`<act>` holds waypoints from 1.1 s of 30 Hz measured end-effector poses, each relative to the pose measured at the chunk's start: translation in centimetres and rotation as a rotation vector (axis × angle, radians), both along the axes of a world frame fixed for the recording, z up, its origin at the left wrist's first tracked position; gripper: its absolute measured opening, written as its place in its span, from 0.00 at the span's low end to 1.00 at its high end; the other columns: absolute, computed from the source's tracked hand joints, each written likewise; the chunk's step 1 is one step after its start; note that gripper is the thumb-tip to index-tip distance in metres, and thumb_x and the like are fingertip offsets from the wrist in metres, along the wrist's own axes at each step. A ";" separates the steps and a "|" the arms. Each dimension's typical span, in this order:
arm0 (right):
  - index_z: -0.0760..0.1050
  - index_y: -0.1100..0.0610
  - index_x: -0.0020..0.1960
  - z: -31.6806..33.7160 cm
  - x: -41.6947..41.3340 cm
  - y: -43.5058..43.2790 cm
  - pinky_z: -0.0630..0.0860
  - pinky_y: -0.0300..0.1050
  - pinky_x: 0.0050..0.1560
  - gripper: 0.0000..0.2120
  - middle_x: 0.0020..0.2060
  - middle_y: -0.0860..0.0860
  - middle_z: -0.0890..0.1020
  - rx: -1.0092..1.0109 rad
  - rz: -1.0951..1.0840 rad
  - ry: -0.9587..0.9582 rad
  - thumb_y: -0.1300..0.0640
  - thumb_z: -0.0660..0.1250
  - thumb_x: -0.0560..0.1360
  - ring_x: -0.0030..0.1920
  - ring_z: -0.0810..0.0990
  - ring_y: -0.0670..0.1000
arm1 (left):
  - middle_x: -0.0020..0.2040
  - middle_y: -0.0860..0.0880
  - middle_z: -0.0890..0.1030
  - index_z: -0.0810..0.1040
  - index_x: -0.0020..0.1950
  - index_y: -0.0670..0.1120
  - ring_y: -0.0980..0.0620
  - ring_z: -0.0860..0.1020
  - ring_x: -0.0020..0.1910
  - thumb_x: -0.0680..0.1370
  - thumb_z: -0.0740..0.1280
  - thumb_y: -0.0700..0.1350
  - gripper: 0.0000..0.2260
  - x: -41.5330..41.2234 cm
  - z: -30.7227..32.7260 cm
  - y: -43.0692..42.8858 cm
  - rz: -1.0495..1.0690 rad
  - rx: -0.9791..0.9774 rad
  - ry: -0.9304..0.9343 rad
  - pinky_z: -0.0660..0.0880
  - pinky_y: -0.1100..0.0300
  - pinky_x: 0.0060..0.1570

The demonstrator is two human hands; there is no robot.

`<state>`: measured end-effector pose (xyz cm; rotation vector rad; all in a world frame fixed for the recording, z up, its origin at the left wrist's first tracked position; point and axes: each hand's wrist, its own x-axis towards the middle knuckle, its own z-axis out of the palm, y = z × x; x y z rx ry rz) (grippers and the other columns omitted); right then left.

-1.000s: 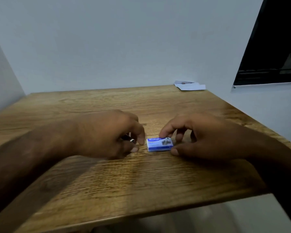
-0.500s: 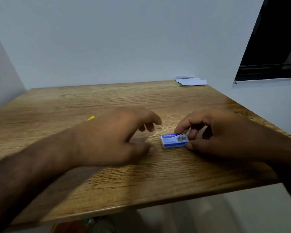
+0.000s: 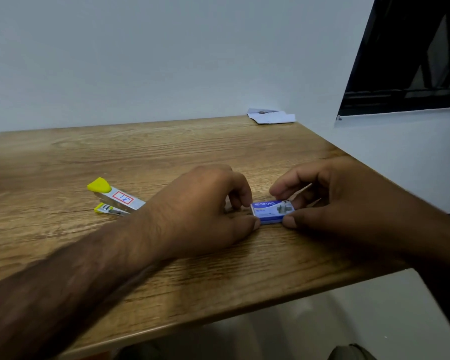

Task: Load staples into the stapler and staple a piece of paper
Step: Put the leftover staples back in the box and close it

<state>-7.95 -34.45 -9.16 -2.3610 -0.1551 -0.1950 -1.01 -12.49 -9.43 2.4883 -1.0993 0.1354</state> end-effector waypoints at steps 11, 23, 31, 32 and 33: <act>0.84 0.44 0.46 0.7 0.2 0.0 0.80 0.29 0.36 0.16 0.40 0.30 0.85 -0.009 0.001 0.013 0.61 0.82 0.65 0.38 0.86 0.38 | 0.41 0.58 0.78 0.81 0.46 0.55 0.59 0.77 0.41 0.68 0.71 0.60 0.12 0.0 -0.5 0.1 -0.027 -0.116 0.080 0.78 0.54 0.44; 0.84 0.39 0.48 1.6 -1.2 -1.7 0.79 0.33 0.35 0.18 0.41 0.28 0.84 -0.060 -0.036 0.027 0.51 0.79 0.60 0.39 0.85 0.37 | 0.40 0.58 0.80 0.82 0.45 0.56 0.60 0.78 0.43 0.67 0.73 0.60 0.12 0.3 -0.7 1.1 -0.052 -0.149 0.129 0.76 0.64 0.39; 0.82 0.32 0.49 2.7 -2.6 -6.9 0.79 0.41 0.45 0.20 0.43 0.30 0.84 -0.180 -0.221 0.035 0.58 0.77 0.71 0.43 0.83 0.35 | 0.45 0.60 0.80 0.81 0.44 0.58 0.60 0.79 0.45 0.66 0.72 0.64 0.13 0.9 -1.0 1.3 -0.063 -0.144 0.109 0.73 0.66 0.39; 0.82 0.32 0.50 2.4 -2.7 -6.8 0.77 0.40 0.44 0.17 0.44 0.28 0.83 -0.208 -0.206 0.069 0.55 0.76 0.72 0.45 0.82 0.32 | 0.46 0.62 0.80 0.81 0.44 0.58 0.59 0.79 0.46 0.66 0.71 0.65 0.14 0.9 -1.0 1.3 -0.061 -0.143 0.109 0.73 0.66 0.39; 0.82 0.32 0.50 2.2 -2.7 -6.6 0.77 0.40 0.45 0.13 0.45 0.27 0.82 -0.230 -0.199 0.097 0.49 0.75 0.71 0.46 0.81 0.31 | 0.47 0.63 0.79 0.81 0.44 0.59 0.59 0.79 0.46 0.65 0.71 0.65 0.14 0.9 -1.0 1.3 -0.059 -0.141 0.110 0.73 0.66 0.39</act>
